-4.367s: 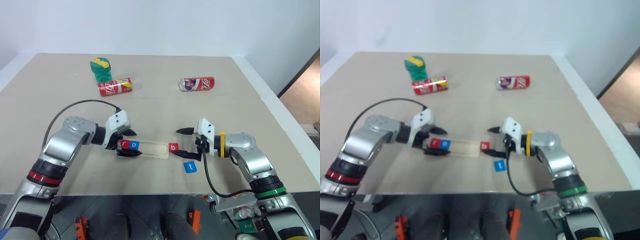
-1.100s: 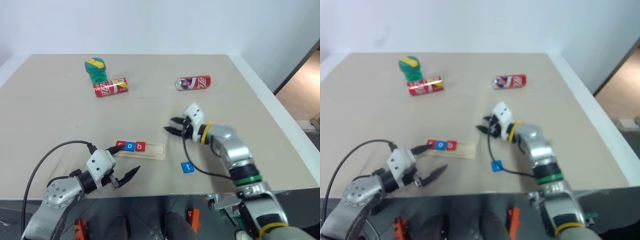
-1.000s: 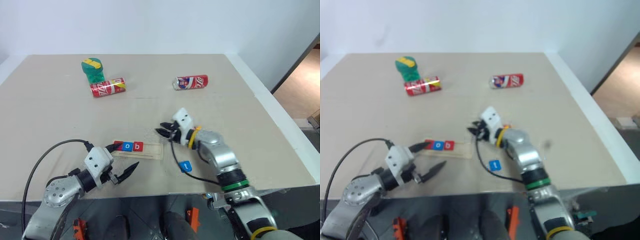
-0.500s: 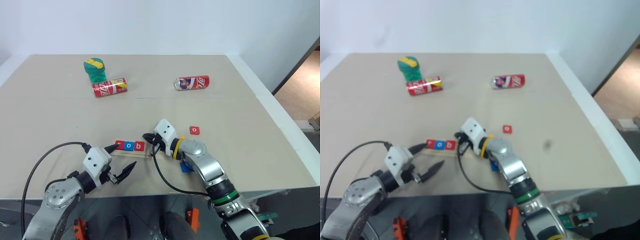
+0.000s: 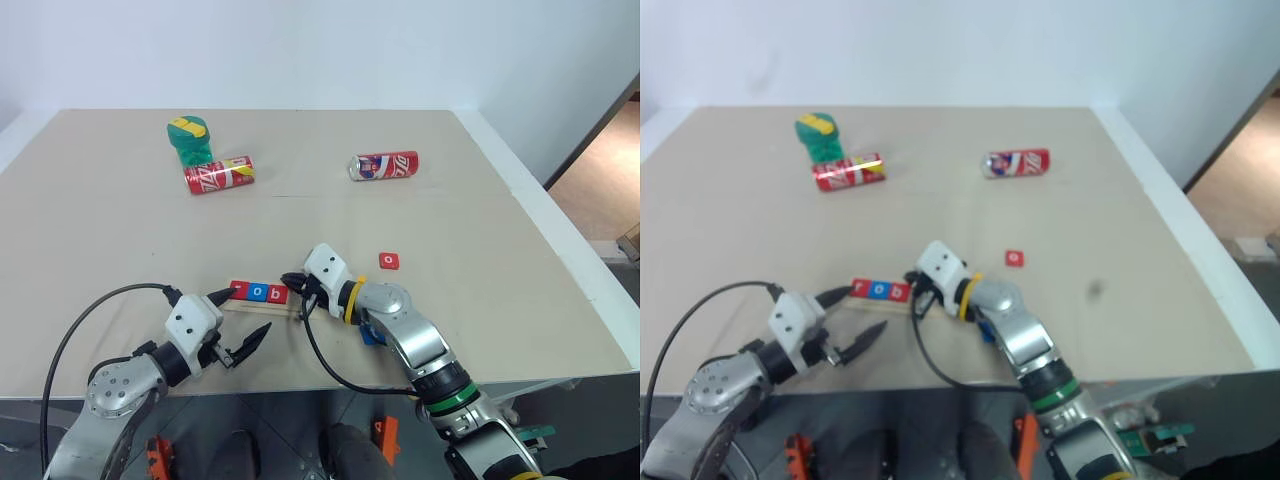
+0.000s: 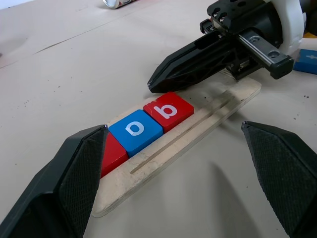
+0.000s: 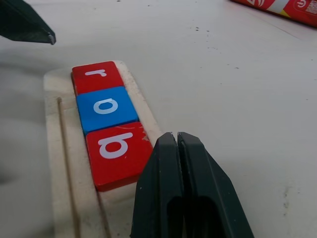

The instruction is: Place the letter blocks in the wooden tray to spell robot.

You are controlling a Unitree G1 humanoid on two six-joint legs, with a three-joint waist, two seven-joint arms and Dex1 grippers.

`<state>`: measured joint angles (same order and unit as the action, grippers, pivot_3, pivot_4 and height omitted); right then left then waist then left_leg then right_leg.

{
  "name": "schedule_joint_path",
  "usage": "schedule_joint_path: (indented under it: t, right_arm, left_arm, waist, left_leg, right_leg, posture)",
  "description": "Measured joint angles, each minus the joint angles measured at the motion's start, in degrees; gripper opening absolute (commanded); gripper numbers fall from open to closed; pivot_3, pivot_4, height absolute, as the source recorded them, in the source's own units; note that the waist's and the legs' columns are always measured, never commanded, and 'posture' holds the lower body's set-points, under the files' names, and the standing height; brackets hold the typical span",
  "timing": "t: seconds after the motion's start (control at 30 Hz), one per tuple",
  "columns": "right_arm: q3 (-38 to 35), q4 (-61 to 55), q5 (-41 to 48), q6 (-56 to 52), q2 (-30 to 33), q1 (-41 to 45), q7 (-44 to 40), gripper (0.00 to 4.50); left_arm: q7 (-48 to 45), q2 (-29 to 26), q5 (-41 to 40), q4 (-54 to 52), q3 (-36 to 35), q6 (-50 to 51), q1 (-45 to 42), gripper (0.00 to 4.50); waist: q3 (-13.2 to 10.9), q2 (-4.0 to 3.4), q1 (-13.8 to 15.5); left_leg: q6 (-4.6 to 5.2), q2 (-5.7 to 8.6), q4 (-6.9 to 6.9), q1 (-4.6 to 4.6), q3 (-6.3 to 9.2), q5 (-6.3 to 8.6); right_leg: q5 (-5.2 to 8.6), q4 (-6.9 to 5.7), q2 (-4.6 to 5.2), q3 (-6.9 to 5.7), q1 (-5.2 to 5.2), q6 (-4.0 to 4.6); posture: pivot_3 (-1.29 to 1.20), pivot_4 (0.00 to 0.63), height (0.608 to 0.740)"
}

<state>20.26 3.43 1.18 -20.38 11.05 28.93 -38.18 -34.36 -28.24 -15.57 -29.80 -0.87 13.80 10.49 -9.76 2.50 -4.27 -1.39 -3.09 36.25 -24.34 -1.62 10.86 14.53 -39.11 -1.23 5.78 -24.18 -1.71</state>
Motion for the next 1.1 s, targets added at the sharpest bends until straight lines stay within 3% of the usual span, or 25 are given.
schedule_joint_path:
  t: [0.1,0.13,0.27,0.3,0.37,0.47,0.57,0.8,1.1]
  right_arm:
    - [0.0,0.0,-0.3,0.4,-0.1,0.0,0.5,0.06]
    - [-0.2,0.0,-0.3,0.5,-0.2,0.0,0.9,0.29]
    - [-5.4,0.2,3.6,-0.7,0.5,3.1,0.6,1.51]
    - [-8.6,0.2,5.9,-0.9,2.9,6.3,-1.3,2.03]
    - [-11.0,0.4,8.0,-0.9,6.7,9.2,-4.7,2.54]
    - [-14.2,6.0,12.4,0.0,18.2,13.3,-18.5,3.67]
    - [-15.7,15.1,13.4,2.6,23.4,13.8,-26.6,4.45]
    - [-15.6,32.7,11.5,13.5,26.5,14.2,-37.0,4.45]
    - [-15.6,49.0,6.2,25.1,22.8,19.7,-34.3,4.45]
  left_arm:
    - [-0.1,0.0,0.4,0.1,0.1,-0.2,0.1,4.5]
    - [-0.1,0.0,0.5,0.1,0.2,-0.2,0.2,4.5]
    - [-1.4,-0.2,0.1,0.0,0.8,-0.2,-0.2,4.5]
    - [-2.5,-0.6,-0.2,-0.1,1.1,-0.2,-0.3,4.5]
    - [-3.8,-1.7,-0.6,-0.3,1.3,-0.3,-0.4,4.5]
    - [-7.2,-4.1,-0.9,-0.8,2.2,-0.6,-1.5,4.5]
    - [-8.3,-4.5,-1.2,-0.9,2.6,-0.7,-2.2,4.5]
    - [-8.8,-4.5,-1.4,-1.6,3.1,-0.8,-2.5,4.5]
    - [-8.5,-4.6,-1.2,-1.7,3.2,-0.8,-2.0,4.5]
  waist:
    - [0.0,0.0,0.0]
    - [0.0,0.0,0.0]
    - [0.0,-0.02,0.0]
    - [0.0,-0.02,0.0]
    - [0.0,-0.01,0.1]
    - [0.0,-0.01,0.4]
    - [0.0,0.01,0.4]
    - [-0.1,-0.2,-0.3]
    - [-0.2,-0.32,-0.2]
  left_leg:
    - [0.0,0.0,0.0,0.0,0.0,0.0]
    - [0.0,0.0,0.0,0.0,0.0,0.0]
    - [-0.01,0.05,0.04,-0.06,-0.01,-0.02]
    - [-0.01,0.09,0.08,-0.05,-0.01,-0.02]
    - [-0.01,0.14,0.08,-0.06,0.0,-0.02]
    - [0.0,0.31,0.04,-0.05,0.02,-0.03]
    - [0.15,0.37,0.03,0.01,-0.07,0.07]
    - [0.2,0.27,-0.07,0.04,-0.01,0.1]
    - [0.2,0.37,0.1,0.14,-0.07,0.05]
  right_leg:
    - [0.0,0.0,0.0,0.0,0.0,0.0]
    - [0.0,0.0,0.0,0.0,0.0,0.0]
    - [-0.05,0.0,0.03,0.02,-0.03,-0.06]
    - [-0.05,0.01,0.07,0.02,0.0,-0.08]
    - [-0.03,0.03,0.12,0.01,0.02,-0.09]
    - [0.22,0.09,0.31,-0.06,0.11,-0.03]
    - [0.22,0.1,0.41,-0.03,0.19,-0.2]
    - [0.21,0.06,0.17,0.1,0.15,-0.18]
    - [0.05,0.07,0.3,0.17,0.3,-0.25]
  posture:
    - [0.0,0.15,0.74]
    - [0.0,0.15,0.74]
    - [0.0,0.15,0.74]
    - [0.0,0.15,0.74]
    - [0.0,0.15,0.74]
    - [0.0,0.15,0.74]
    - [0.0,0.15,0.74]
    - [0.0,0.15,0.74]
    - [0.0,0.15,0.74]
